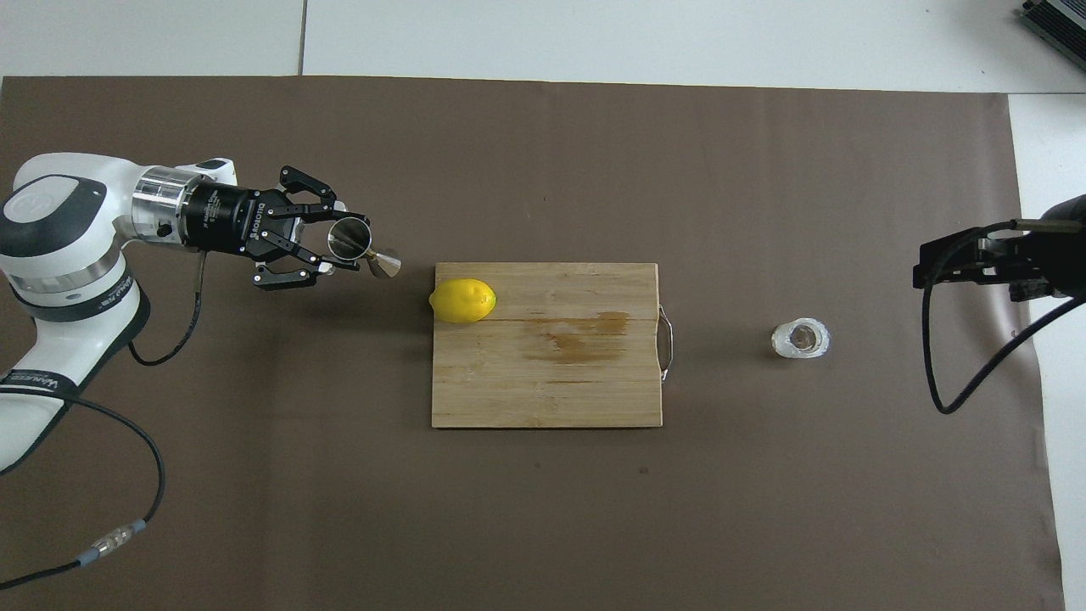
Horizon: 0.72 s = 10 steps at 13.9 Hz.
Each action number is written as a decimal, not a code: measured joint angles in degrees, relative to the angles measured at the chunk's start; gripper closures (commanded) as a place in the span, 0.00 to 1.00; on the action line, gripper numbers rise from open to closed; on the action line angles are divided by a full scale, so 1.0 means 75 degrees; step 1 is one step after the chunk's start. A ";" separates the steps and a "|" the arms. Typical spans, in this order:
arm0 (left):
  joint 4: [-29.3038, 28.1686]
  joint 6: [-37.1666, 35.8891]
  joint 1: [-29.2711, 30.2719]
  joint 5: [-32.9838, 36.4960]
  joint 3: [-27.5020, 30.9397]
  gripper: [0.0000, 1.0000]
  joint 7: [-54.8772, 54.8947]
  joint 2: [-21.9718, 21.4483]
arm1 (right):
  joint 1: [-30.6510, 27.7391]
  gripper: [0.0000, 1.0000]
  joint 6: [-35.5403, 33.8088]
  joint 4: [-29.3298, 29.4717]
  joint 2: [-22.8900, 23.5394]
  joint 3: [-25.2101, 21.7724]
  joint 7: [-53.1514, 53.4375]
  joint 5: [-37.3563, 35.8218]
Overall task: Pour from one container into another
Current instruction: 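Carry the silver cup with the left gripper onto the cutting board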
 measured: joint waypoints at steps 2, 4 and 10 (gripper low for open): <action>-0.0304 0.0537 -0.0542 -0.0392 -0.0001 1.00 0.0000 -0.0217 | 0.0000 0.00 0.0000 0.0000 0.0000 0.0000 0.0000 0.0000; -0.0584 0.1105 -0.1111 -0.0762 -0.0001 1.00 0.0002 -0.0374 | 0.0000 0.00 0.0000 0.0000 0.0000 0.0000 0.0000 0.0000; -0.1288 0.2708 -0.2635 -0.2406 0.0010 1.00 0.0458 -0.0504 | 0.0000 0.00 0.0000 0.0000 0.0000 0.0000 0.0000 0.0000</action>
